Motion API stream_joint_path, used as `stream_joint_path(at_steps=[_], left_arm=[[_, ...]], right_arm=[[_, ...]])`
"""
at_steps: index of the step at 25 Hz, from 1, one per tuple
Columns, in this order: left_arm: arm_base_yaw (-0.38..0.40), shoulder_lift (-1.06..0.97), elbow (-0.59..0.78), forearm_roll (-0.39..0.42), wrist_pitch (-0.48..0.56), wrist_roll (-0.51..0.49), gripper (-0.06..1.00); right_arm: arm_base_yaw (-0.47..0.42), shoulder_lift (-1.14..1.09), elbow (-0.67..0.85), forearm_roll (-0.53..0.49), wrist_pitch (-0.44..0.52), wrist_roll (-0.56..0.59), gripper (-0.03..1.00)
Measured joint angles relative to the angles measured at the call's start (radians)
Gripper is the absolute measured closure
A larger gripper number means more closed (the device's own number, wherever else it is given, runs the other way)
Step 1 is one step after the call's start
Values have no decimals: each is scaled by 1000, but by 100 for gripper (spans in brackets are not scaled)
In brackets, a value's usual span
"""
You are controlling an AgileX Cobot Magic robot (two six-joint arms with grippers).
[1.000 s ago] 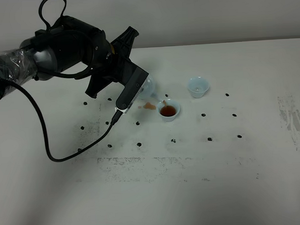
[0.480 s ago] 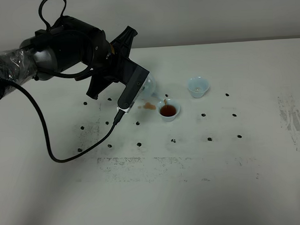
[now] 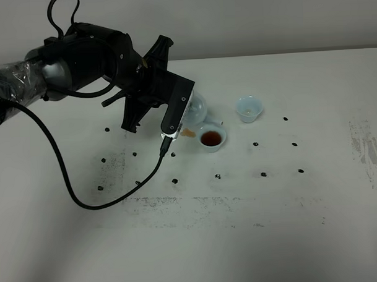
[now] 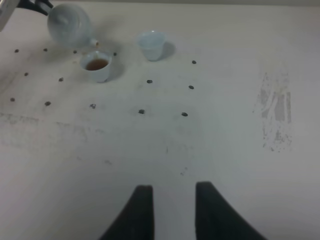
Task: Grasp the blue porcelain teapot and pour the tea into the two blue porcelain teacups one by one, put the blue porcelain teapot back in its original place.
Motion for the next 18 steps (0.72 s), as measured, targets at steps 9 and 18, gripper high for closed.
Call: stream_joint_path(at_steps=[9,18], left_arm=[[30,-42,0,-2,3,-437,85],[37,-33,-1,-2,79,-928,85]], right_arm=[[0,0,0,0,0,0,73],[0,0,0,0,0,0,73]])
